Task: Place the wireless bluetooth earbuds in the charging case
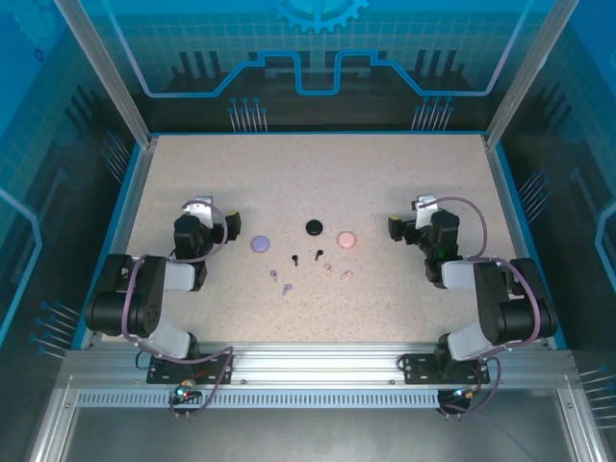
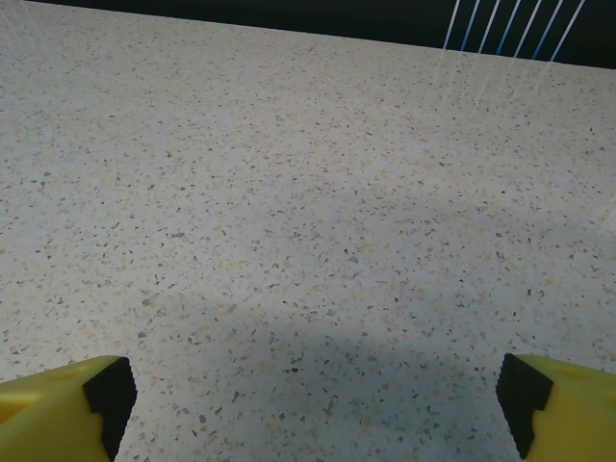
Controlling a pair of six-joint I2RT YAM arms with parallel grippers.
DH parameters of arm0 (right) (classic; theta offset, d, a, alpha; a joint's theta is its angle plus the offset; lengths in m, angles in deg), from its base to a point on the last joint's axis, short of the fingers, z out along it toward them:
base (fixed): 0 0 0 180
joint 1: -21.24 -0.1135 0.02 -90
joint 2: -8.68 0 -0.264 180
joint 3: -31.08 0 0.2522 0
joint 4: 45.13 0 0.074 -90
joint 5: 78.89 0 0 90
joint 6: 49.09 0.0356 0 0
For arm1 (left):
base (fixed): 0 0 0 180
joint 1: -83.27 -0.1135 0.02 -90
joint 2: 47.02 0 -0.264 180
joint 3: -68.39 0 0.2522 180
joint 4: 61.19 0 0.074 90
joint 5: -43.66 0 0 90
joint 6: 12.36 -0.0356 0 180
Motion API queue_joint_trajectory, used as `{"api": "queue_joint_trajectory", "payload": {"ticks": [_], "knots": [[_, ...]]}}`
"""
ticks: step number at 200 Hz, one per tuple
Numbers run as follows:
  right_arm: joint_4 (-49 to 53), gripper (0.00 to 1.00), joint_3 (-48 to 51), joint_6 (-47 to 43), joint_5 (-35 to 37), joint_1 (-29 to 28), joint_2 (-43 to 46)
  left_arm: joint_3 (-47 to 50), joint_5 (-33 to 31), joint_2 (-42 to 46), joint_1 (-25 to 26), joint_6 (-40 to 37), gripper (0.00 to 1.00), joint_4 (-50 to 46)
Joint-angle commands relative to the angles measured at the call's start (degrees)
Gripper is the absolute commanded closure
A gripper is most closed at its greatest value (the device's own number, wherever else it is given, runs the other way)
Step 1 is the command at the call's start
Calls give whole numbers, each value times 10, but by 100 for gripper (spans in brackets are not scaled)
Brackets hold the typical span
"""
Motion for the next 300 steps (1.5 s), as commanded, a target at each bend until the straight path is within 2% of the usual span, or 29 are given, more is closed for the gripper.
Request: {"api": "queue_joint_trajectory", "payload": {"ticks": [1, 128, 153, 172, 209, 220, 245, 267, 300], "knots": [[-5, 0, -6, 0, 7, 2, 0, -4, 12, 1, 0, 5, 1, -1], [-3, 0, -6, 1, 2, 5, 0, -4, 12, 2, 0, 5, 1, -1], [-6, 0, -4, 2, 0, 6, 1, 35, 4, 9, 0, 7, 1, 70], [2, 0, 0, 2, 3, 4, 22, 65, -4, 57, 0, 9, 1, 84], [137, 0, -10, 9, 20, 2, 141, 64, -49, 185, 9, 18, 1, -26], [183, 0, -15, 13, 15, -1, 179, 44, -68, 232, 9, 63, 1, -95], [321, 0, -51, 26, -1, -8, 243, -30, -58, 307, 9, 185, 1, -292], [442, 0, -108, 34, -29, -18, 260, -76, 2, 339, 9, 262, 1, -402], [584, 0, -184, 22, -28, -56, 237, -74, 120, 358, 9, 357, 1, -439]]}}
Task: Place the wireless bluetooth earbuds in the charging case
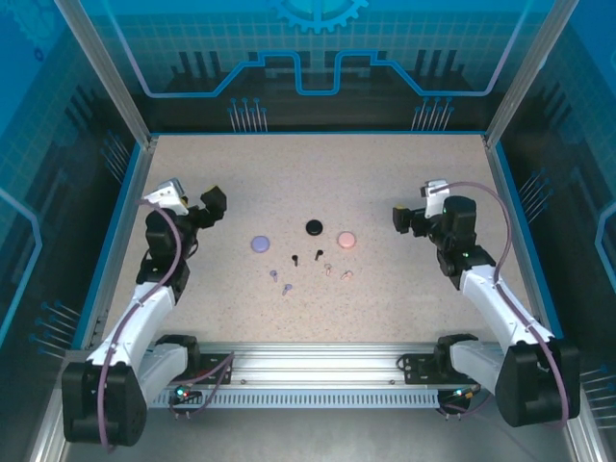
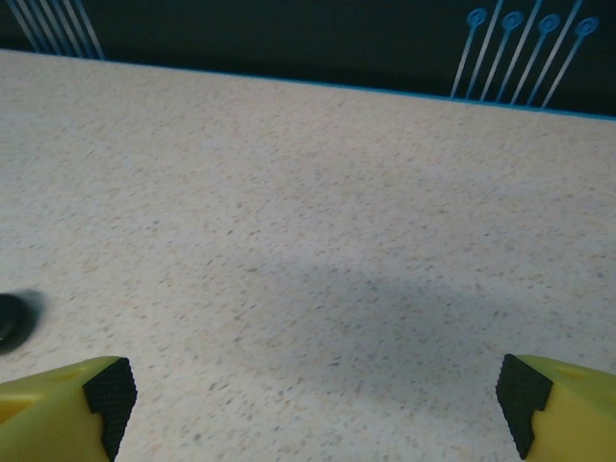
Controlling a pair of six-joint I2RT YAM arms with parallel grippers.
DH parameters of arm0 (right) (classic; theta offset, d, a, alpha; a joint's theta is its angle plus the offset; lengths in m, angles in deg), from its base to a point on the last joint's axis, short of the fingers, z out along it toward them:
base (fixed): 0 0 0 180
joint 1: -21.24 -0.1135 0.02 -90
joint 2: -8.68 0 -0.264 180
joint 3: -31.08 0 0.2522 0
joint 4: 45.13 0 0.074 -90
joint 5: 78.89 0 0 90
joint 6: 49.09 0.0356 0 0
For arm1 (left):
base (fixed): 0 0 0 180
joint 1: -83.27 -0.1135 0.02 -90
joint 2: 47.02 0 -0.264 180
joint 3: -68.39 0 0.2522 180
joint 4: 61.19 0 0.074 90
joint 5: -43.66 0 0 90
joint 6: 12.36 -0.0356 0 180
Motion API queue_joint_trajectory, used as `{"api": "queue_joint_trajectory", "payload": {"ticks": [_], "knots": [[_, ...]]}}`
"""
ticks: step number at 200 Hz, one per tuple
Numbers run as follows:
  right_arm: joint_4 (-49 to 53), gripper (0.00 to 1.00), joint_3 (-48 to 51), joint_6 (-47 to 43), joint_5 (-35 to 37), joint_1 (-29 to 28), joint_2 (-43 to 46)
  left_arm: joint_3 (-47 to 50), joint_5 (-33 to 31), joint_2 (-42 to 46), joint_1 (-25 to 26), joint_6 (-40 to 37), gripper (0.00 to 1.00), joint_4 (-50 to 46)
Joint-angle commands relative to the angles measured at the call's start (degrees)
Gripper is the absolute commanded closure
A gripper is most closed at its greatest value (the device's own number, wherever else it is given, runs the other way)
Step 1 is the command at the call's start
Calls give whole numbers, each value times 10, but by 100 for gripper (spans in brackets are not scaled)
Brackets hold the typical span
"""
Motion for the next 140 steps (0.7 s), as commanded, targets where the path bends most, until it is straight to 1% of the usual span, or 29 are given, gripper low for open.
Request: {"api": "queue_joint_trajectory", "payload": {"ticks": [1, 22, 33, 50, 69, 102, 120, 125, 140], "knots": [[169, 0, -53, -2, -14, -31, -15, -5, 104, 5, 4, 108, 1, -113], [250, 0, -106, -23, -14, -57, -50, -11, 159, 4, 9, 138, 1, -151], [284, 0, -126, -34, -13, -71, -69, -6, 179, 3, 16, 158, 1, -152], [339, 0, -182, -50, -5, -91, -105, 8, 199, 0, 29, 185, 1, -138], [389, 0, -230, -64, 6, -112, -149, 26, 199, -5, 43, 206, 1, -106], [418, 0, -286, -99, 26, -150, -227, 33, 198, -20, 48, 222, 1, -78], [421, 3, -315, -118, 27, -169, -271, 30, 200, -27, 49, 222, 1, -78], [423, 5, -324, -122, 30, -174, -285, 30, 200, -28, 49, 221, 1, -78], [426, 8, -351, -126, 53, -189, -325, 32, 196, -26, 50, 221, 1, -79]]}}
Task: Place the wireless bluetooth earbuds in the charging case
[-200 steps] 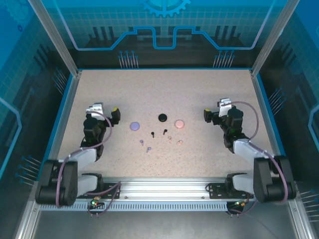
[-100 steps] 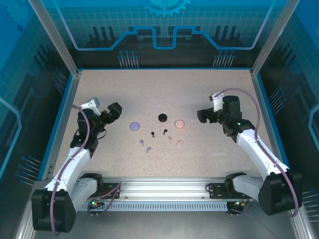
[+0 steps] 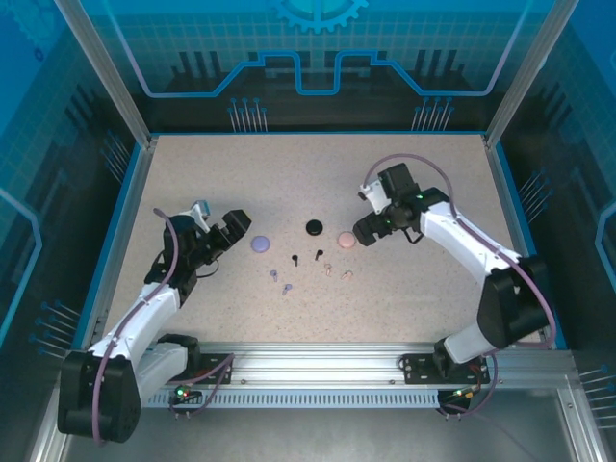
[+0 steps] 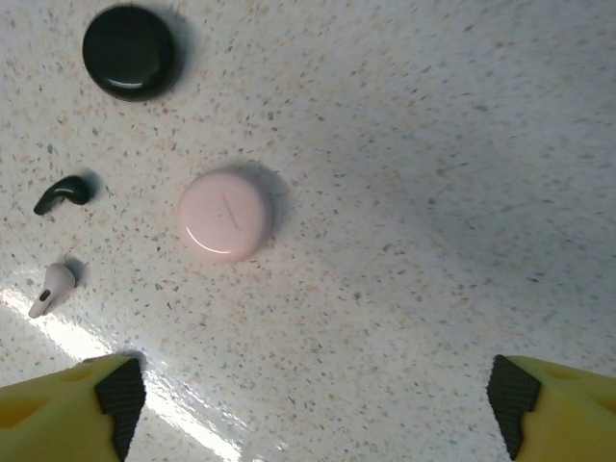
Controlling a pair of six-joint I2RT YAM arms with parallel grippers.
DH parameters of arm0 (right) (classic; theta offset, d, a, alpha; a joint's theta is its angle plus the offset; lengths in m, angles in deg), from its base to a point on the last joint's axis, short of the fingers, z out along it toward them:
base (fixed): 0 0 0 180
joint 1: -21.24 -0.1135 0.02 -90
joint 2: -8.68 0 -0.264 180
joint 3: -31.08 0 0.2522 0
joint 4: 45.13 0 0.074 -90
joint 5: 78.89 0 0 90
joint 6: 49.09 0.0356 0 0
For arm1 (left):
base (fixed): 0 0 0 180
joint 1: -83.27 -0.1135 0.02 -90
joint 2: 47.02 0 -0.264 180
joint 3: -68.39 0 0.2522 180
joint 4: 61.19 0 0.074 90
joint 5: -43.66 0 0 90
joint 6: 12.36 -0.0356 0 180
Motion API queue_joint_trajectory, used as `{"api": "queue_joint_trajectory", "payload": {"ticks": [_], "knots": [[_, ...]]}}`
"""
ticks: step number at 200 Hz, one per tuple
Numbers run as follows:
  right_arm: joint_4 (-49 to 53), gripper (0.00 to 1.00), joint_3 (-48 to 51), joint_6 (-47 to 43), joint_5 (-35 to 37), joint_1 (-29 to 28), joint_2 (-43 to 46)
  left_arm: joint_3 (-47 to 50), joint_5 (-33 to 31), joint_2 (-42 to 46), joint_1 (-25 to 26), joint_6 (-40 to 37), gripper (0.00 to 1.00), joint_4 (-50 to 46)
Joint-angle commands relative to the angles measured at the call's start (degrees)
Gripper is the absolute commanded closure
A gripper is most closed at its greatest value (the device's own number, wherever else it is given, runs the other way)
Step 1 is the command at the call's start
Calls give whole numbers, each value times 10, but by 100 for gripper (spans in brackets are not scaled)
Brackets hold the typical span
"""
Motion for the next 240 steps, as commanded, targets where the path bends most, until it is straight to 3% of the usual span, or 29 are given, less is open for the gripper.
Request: {"api": "queue_joint_trajectory", "payload": {"ticks": [1, 93, 240], "knots": [[36, 8, -44, -28, 31, -23, -49, 5, 13, 2, 4, 14, 1, 17], [97, 14, -177, -63, 32, -73, -228, 7, -12, 27, 6, 7, 1, -14], [134, 25, -228, -69, 55, -87, -314, 6, -17, 32, 6, 9, 1, -27]]}}
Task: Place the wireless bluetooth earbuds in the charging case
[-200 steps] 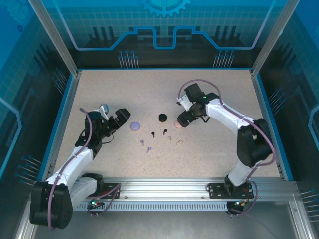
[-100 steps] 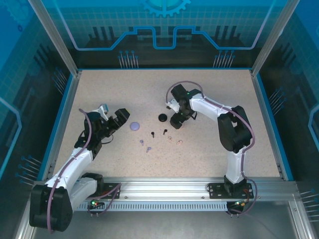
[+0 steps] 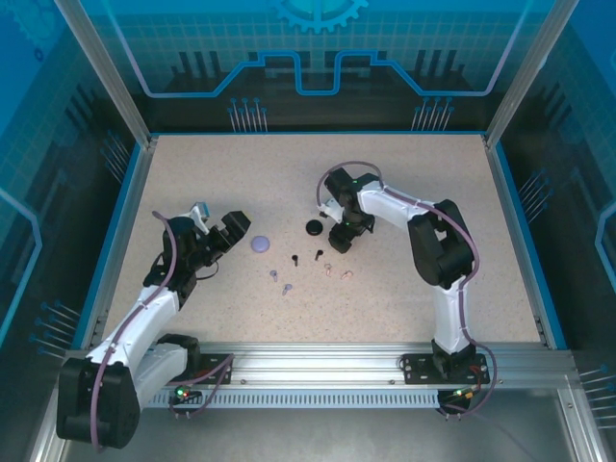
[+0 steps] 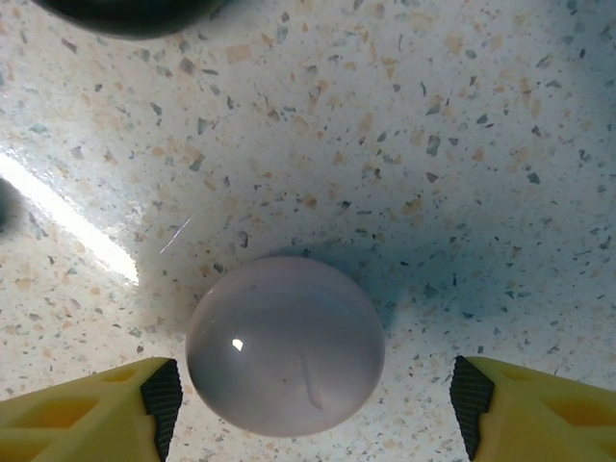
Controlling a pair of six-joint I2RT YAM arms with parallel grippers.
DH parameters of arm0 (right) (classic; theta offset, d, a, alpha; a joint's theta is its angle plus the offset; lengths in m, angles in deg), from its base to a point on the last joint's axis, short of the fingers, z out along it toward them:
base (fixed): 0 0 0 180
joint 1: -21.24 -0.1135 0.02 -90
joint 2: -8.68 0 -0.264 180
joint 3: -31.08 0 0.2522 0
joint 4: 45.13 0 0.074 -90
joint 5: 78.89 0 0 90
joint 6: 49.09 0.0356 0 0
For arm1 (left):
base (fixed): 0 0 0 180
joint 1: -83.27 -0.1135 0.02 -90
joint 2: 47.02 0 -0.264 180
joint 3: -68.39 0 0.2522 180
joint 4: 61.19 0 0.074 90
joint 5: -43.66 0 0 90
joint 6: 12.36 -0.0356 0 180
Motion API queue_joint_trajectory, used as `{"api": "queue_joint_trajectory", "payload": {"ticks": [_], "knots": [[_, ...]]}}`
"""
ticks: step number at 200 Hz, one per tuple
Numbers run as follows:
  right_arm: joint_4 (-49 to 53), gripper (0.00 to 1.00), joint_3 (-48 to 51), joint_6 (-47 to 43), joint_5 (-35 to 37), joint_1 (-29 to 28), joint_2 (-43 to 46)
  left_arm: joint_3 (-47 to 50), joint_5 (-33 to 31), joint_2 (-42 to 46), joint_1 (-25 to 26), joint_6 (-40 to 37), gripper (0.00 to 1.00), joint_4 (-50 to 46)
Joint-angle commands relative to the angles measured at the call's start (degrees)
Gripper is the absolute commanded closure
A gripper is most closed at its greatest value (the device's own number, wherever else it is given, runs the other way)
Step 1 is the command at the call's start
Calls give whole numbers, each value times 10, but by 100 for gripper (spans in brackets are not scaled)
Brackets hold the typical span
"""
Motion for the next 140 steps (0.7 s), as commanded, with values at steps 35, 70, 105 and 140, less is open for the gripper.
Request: {"api": "queue_joint_trajectory", "payload": {"ticks": [35, 70, 105, 140], "knots": [[26, 30, -31, -8, 5, -10, -33, 4, -7, 13, 2, 3, 1, -9], [31, 33, -37, -10, 0, -13, -46, 4, -9, 15, 3, 2, 1, -12], [33, 37, -39, -7, -6, -13, -51, 3, -10, 15, 2, 0, 1, -15], [37, 38, -37, -5, -6, -13, -52, 1, -10, 17, 3, -3, 1, -20]]}}
